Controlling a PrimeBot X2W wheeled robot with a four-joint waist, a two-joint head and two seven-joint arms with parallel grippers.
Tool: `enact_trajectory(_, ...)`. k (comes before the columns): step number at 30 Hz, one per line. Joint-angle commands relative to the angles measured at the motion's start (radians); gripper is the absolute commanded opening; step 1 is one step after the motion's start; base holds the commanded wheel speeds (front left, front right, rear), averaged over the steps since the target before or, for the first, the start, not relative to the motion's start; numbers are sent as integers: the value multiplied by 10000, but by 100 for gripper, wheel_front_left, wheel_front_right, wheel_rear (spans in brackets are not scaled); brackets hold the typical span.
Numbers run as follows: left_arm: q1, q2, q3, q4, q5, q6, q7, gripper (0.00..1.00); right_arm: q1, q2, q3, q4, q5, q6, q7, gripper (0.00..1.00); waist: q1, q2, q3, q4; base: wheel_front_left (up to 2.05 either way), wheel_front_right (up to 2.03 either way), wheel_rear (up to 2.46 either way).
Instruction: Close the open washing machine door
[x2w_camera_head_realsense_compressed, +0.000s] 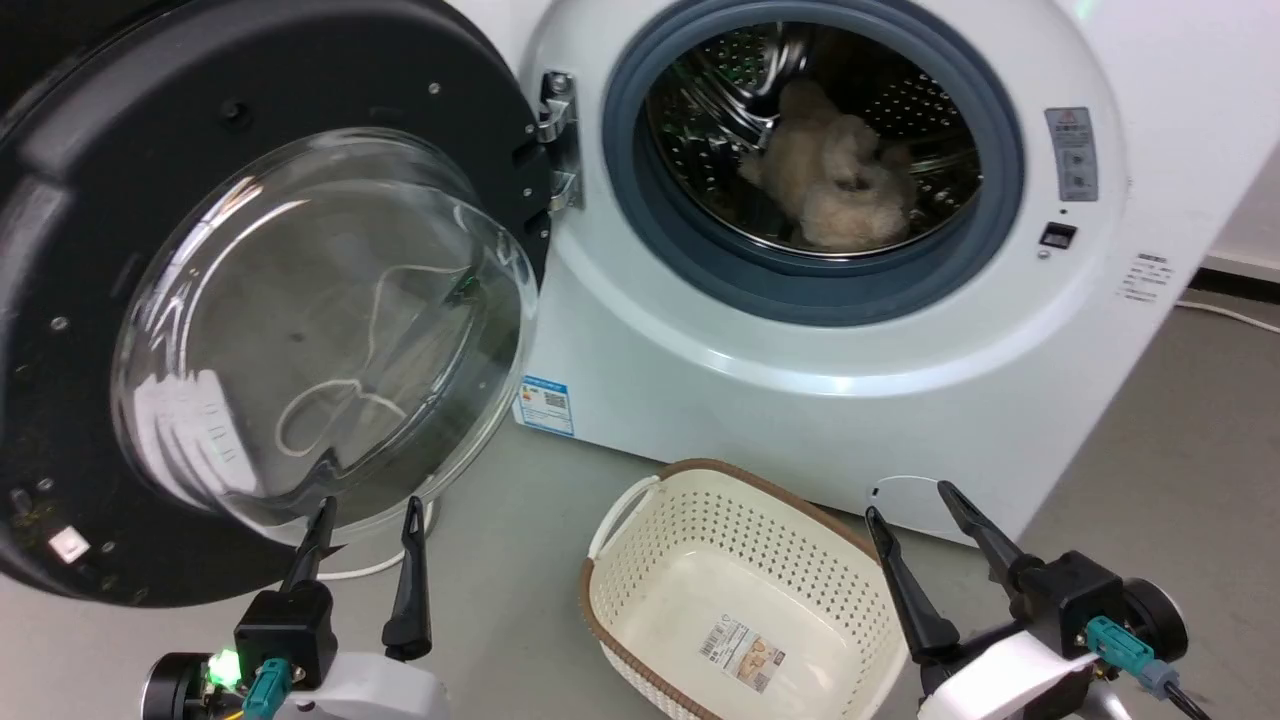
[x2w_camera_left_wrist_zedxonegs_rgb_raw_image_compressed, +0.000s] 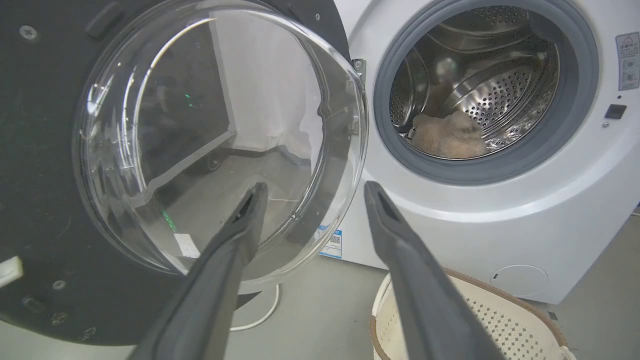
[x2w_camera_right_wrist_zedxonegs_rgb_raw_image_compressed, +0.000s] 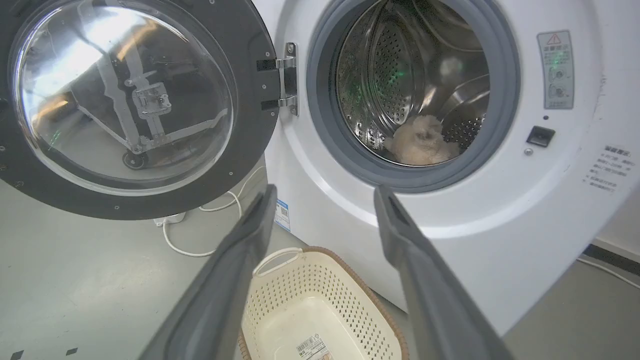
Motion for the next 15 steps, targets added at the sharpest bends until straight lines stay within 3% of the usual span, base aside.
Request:
enact_trajectory(1,109,17,14,-57,-34,37,-94,100,-140,-58,58,52,88,4,-87,100,0,0,5,45,0,0,0)
enact_trajectory(15,278,8,41,-168,-19,107,-386,100,-223,-109,381,316,251,4,-379,100,0,0,-26,612,0,0,0)
